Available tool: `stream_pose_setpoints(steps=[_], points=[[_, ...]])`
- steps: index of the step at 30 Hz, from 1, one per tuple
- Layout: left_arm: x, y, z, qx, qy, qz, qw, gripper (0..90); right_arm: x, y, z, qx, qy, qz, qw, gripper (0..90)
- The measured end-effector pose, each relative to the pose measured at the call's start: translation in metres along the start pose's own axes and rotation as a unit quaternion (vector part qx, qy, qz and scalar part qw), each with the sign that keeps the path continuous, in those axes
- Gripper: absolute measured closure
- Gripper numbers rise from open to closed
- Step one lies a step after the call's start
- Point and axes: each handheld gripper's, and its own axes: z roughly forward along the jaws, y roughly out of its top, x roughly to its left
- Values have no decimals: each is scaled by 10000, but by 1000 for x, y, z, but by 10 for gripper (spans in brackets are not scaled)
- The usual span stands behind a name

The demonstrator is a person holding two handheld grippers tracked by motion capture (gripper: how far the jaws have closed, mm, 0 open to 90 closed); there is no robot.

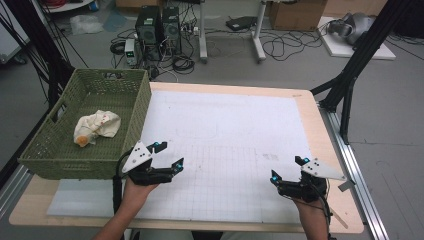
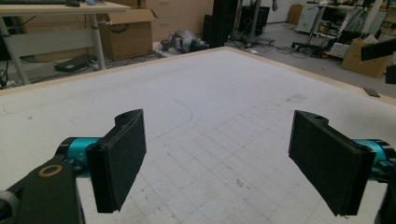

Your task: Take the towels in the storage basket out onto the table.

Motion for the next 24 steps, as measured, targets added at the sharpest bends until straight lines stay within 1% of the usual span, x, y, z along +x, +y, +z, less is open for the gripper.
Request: stream_pose_setpoints(steps=[2, 3, 4, 5, 10, 12, 13, 14, 15, 16, 17, 18, 21, 22, 23, 24], points=[[0, 2, -2, -37, -30, 19, 10000, 198, 1, 1, -1, 5, -3, -13, 10000, 52], [1, 5, -3, -36, -165, -1, 9999, 203, 1, 1, 0, 8, 14, 15, 10000, 52], [1, 5, -3, -36, -165, -1, 9999, 207, 1, 1, 0, 8, 14, 15, 10000, 52], [1, 6, -3, -43, -237, -22, 9997, 207, 1, 1, 0, 10, 15, -8, 10000, 52], [1, 10, -4, -17, -284, -26, 9996, 206, 3, 1, 1, -23, 74, -20, 10000, 52], [2, 16, -6, -67, -273, -1, 9996, 205, 4, 2, 1, -39, 77, -62, 9999, 52], [3, 21, -8, -120, -268, -20, 9996, 205, 4, 1, 0, -23, 95, -47, 9999, 52], [6, 28, -11, -143, -260, -26, 9996, 201, 5, 1, 1, -23, 90, -63, 9999, 52], [6, 28, -11, -143, -260, -26, 9996, 199, 5, 1, 0, -10, 87, -71, 9999, 52], [8, 31, -14, -183, -250, -48, 9995, 199, 5, 1, 0, -10, 87, -71, 9999, 52], [13, 38, -18, -243, -216, -92, 9994, 195, 4, 0, -1, 1, 79, -60, 10000, 52], [13, 38, -18, -243, -216, -92, 9994, 192, 4, 0, -1, 1, 79, -60, 10000, 52], [21, 46, -24, -310, -142, -93, 9994, 185, 4, 0, -2, -33, 67, -57, 10000, 52], [26, 50, -26, -342, -175, -161, 9991, 185, 4, 0, -2, -33, 67, -57, 10000, 52], [30, 53, -28, -372, -201, -233, 9988, 182, 3, 1, -1, -58, 88, 4, 9999, 52], [33, 55, -30, -377, -198, -253, 9988, 182, 3, 1, -1, -58, 88, 4, 9999, 52]])
